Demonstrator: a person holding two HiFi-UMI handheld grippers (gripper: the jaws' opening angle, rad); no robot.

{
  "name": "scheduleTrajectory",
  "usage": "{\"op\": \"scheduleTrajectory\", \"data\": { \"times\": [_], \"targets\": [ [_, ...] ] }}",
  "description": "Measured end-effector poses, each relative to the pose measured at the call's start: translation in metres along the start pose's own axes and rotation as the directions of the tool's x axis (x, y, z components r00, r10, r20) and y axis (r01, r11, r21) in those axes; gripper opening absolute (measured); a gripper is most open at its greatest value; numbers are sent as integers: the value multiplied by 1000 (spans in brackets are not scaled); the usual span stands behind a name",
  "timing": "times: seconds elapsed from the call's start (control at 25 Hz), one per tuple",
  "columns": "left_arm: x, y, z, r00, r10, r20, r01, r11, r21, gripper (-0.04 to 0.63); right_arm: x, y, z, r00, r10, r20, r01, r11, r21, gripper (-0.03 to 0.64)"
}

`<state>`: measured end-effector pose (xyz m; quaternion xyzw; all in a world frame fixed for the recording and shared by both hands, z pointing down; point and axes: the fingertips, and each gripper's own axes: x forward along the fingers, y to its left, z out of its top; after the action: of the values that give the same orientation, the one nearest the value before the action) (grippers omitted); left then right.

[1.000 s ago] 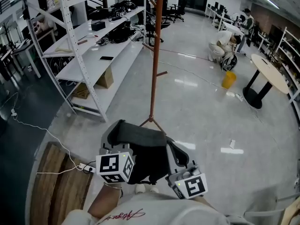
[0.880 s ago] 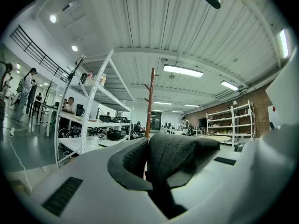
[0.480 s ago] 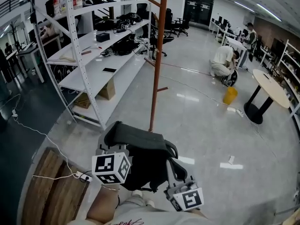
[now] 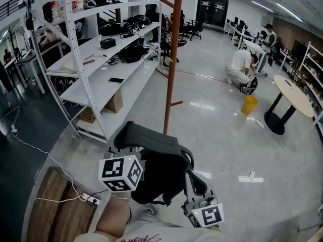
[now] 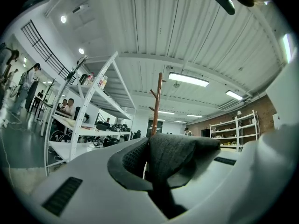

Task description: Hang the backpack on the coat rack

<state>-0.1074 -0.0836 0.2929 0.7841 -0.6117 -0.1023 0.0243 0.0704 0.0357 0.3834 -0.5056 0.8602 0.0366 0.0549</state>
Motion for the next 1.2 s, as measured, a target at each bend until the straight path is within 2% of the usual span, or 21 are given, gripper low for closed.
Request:
{"op": "scheduleTrajectory", "data": {
  "times": [0.16, 0.52, 0.68, 0.8, 0.96, 1.2],
  "targets": [
    [38, 10, -2, 999, -32, 2, 32, 999, 1, 37, 39, -21, -18, 998, -34, -47, 33, 999, -21, 17],
    [136, 20, -1, 988, -154, -23, 155, 987, 39, 37, 151, -64, -14, 997, -76, -9, 75, 996, -37, 17],
    [177, 18, 17, 978, -208, -9, 208, 976, 58, 37, 184, -75, -15, 995, -100, 5, 100, 995, 4, 17],
    [205, 14, 35, 974, -227, 12, 226, 972, 62, 37, 195, -83, -20, 995, -97, -16, 97, 995, -12, 17],
    [242, 7, 60, 973, -229, 37, 226, 972, 70, 37, 202, -97, -20, 995, -96, -21, 96, 995, -24, 17],
    [301, 6, 104, 971, -234, 38, 233, 972, 33, 37, 222, -114, -7, 997, -72, 6, 72, 997, -31, 17]
  ]
}}
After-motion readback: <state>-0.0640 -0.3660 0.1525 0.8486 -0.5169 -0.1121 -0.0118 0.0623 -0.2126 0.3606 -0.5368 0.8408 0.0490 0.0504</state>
